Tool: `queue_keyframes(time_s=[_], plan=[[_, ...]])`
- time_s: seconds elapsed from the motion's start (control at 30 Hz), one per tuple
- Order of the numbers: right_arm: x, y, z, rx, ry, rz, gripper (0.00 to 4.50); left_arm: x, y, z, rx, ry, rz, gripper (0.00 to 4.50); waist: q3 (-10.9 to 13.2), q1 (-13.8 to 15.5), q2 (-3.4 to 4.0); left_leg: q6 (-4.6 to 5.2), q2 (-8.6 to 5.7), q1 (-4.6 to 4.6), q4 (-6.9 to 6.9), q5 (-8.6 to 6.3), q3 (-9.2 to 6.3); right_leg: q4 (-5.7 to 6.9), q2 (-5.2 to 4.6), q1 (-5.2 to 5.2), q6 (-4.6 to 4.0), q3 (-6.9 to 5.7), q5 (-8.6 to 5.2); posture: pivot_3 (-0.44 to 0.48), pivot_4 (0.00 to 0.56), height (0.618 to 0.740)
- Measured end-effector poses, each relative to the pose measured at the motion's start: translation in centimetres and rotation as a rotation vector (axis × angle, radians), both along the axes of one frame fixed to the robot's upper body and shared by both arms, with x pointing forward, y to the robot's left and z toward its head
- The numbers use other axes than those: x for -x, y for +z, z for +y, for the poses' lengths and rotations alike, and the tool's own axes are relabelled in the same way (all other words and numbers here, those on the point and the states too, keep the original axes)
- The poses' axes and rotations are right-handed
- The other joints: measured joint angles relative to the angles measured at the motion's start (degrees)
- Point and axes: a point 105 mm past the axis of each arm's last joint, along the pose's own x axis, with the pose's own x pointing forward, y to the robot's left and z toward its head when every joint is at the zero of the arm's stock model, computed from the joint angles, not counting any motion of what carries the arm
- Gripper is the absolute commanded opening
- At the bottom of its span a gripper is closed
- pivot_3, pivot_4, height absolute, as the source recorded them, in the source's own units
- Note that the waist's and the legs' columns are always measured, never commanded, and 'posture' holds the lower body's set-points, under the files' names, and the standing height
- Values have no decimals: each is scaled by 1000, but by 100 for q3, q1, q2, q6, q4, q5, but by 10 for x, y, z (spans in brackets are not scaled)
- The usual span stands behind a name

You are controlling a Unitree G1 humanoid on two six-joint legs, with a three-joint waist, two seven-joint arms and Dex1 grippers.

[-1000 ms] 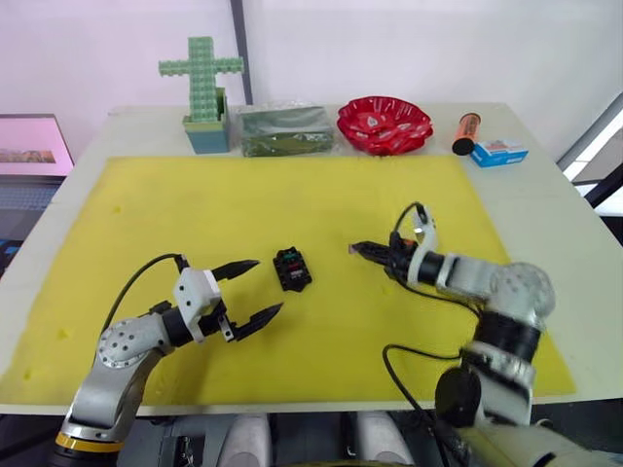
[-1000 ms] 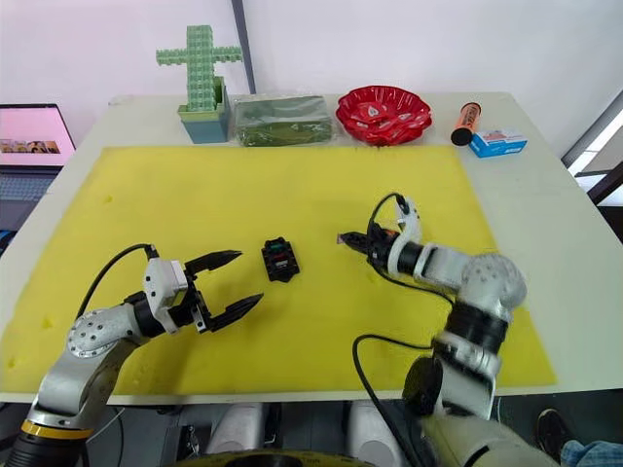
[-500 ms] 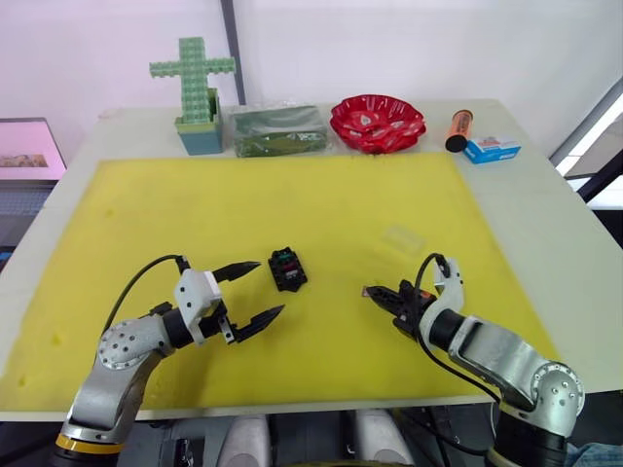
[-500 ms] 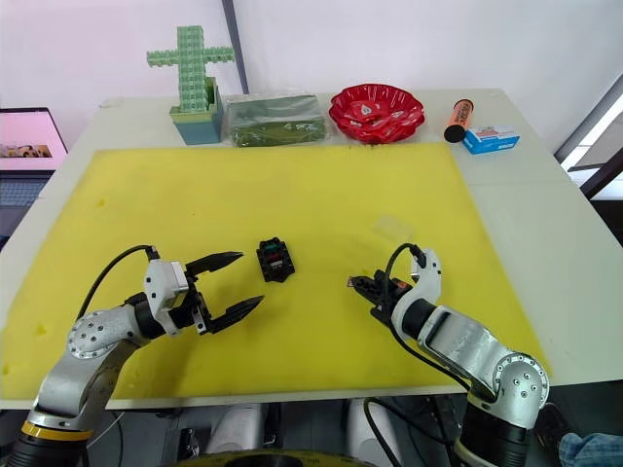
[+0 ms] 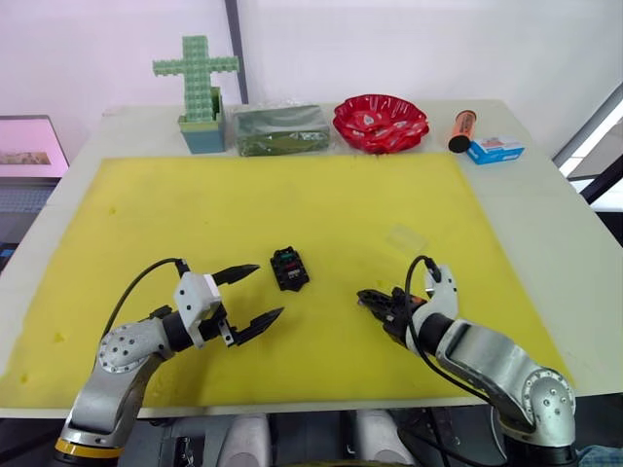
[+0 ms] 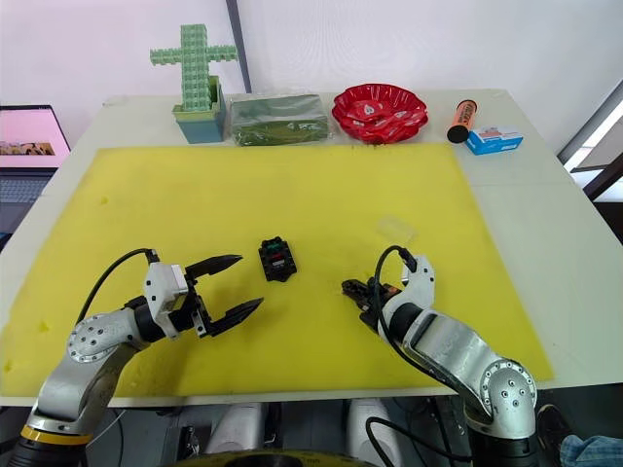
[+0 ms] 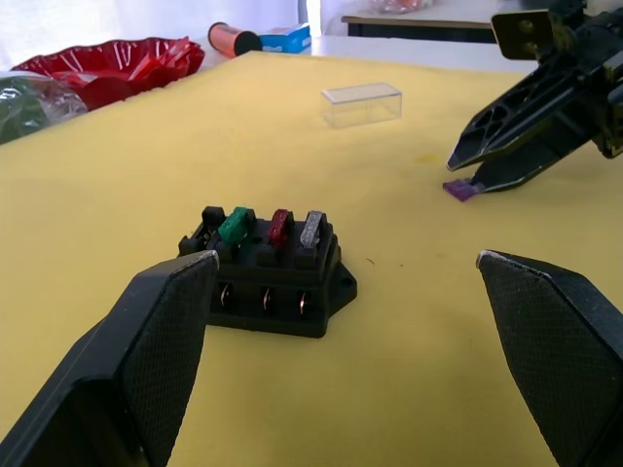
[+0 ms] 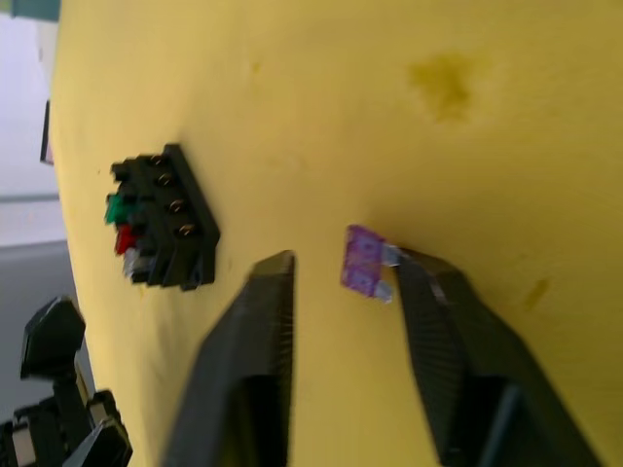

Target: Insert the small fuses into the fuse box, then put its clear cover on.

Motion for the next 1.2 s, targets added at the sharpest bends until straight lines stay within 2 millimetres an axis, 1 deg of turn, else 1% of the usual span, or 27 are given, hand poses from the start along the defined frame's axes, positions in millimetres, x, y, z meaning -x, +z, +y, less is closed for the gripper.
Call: queue_keyframes(time_s=[0.1,0.2,0.27,0.3,0.33,0.37,0.43,0.5,0.57,0.63,0.7,0.73,0.83,0.93,1.03,1.2], plan=[[6,2,0,4,46,-30,3824,1,-1,0,1,1,2,4500,-1,6,-1,0,-1,0,0,0,1,-2,-4,2,-2,0,-1,0,150,740],[12,3,1,10,141,-77,3824,1,-1,-1,6,0,2,4500,0,8,0,0,-5,0,1,0,2,-5,-14,4,-2,-1,-1,0,150,740],[24,3,-6,68,362,-120,3824,1,-1,-2,11,-3,-1,4500,12,11,10,0,-13,0,10,0,10,-10,-26,8,-3,-1,-1,0,150,740],[28,6,-14,115,484,-124,3824,2,-1,-3,6,-9,-3,4500,18,5,15,0,-18,1,13,0,16,-12,-31,10,-5,2,0,0,150,740],[32,10,-22,153,595,-116,3824,3,-2,-4,-6,-18,-8,4500,22,-2,18,0,-17,0,20,0,23,-13,-33,9,-8,3,2,0,150,740],[32,18,-31,181,672,-109,3824,4,-3,-6,-17,-31,-15,4500,24,5,13,0,-18,0,19,0,23,-16,-33,9,-9,4,3,0,150,740],[23,36,-40,142,760,-122,3824,6,-5,-8,-27,-48,-16,4500,24,4,-9,1,-10,0,18,-1,15,-29,-20,13,-11,-3,5,0,150,740],[6,48,-49,113,780,-148,3824,7,-5,-9,-32,-57,-26,4500,27,19,-14,1,-14,-4,8,-1,12,-46,-6,13,-15,-5,9,0,150,740],[-11,50,-53,95,805,-147,3824,7,-4,-9,-39,-65,-37,4500,28,22,-12,2,-14,-12,3,-2,14,-52,1,7,-15,-5,9,0,150,740],[-19,48,-51,75,840,-137,3824,8,-4,-10,-43,-79,-45,4500,28,36,-10,13,-14,-18,2,-8,16,-57,7,3,-14,-5,9,0,150,740],[-19,41,-50,70,883,-114,3824,9,-4,-11,-47,-91,-51,4500,29,72,-9,17,-14,-36,2,-10,20,-59,12,-7,-13,-9,9,0,150,740],[-21,34,-49,82,904,-99,3824,12,-5,-13,-59,-117,-54,4500,28,88,-10,19,-14,-40,5,-11,25,-62,15,-9,-12,-9,10,0,150,740],[-27,17,-46,70,942,-70,3824,23,-10,-26,-81,-206,-50,4500,28,133,-8,19,-15,-45,11,-11,36,-62,13,-13,-12,-8,11,0,150,740],[-33,16,-47,58,963,-75,3824,28,-13,-29,-92,-241,-52,4500,31,145,-5,19,-12,-47,34,-11,34,-55,14,-11,-13,-10,12,0,150,740],[-37,14,-47,50,974,-76,3824,29,-12,-30,-97,-254,-58,4500,31,141,-4,18,-11,-45,45,-11,33,-51,14,-8,-34,-11,28,0,150,740],[-42,11,-41,29,990,-78,3824,28,-11,-34,-95,-272,-65,4500,28,117,-8,17,-11,-40,53,-11,37,-51,14,-2,-37,-10,37,0,150,740]])
